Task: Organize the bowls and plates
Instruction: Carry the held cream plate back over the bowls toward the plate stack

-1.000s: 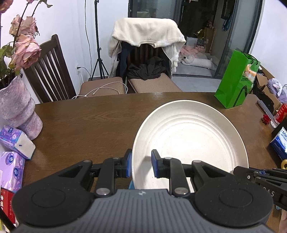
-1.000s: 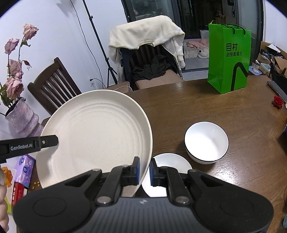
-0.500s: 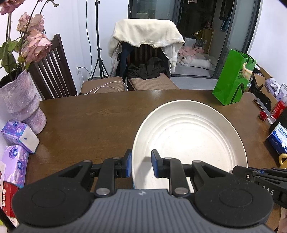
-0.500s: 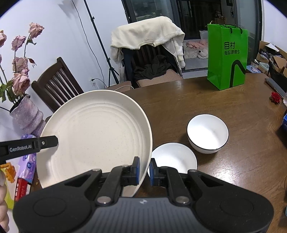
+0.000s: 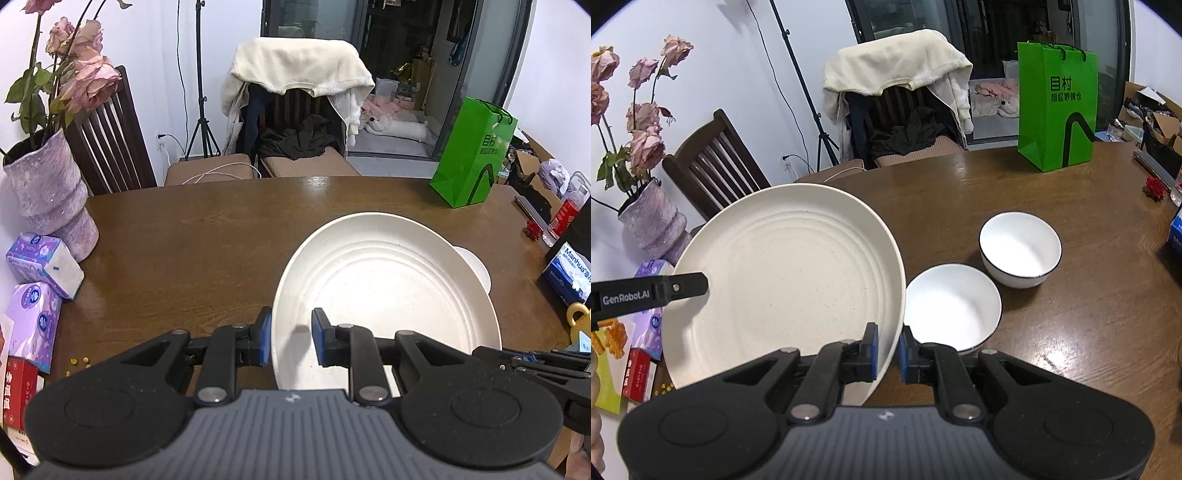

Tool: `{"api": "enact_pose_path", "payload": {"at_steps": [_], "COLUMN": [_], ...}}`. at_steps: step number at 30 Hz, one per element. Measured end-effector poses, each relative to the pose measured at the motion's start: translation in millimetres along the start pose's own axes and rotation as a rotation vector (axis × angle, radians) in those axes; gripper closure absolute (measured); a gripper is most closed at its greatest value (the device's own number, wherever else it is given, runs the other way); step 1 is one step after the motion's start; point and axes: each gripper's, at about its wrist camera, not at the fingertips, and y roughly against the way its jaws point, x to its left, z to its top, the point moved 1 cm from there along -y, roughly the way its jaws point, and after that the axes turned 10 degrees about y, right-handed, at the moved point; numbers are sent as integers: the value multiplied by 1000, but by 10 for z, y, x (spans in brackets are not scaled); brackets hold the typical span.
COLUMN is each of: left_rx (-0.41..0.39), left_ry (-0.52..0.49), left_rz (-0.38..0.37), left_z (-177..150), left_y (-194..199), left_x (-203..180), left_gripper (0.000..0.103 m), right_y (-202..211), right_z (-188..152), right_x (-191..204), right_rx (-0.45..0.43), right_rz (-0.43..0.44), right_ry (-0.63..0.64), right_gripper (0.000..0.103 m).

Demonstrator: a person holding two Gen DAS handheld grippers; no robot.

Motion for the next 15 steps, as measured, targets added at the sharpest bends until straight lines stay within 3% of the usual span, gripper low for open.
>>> {"api": "enact_pose_path", "payload": {"at_steps": [15], "left_rx": [7], "left_ry": [12], "left_rz": [-18], "left_z": [-232], "left_y": [48], "left_x": [153], "left_gripper": [80], "right_y": [55], "right_z": [-251], "right_x": [102], "right_rx": [5], "right_rz": [0], "right_ry": [-3], "right_gripper": [92]}}
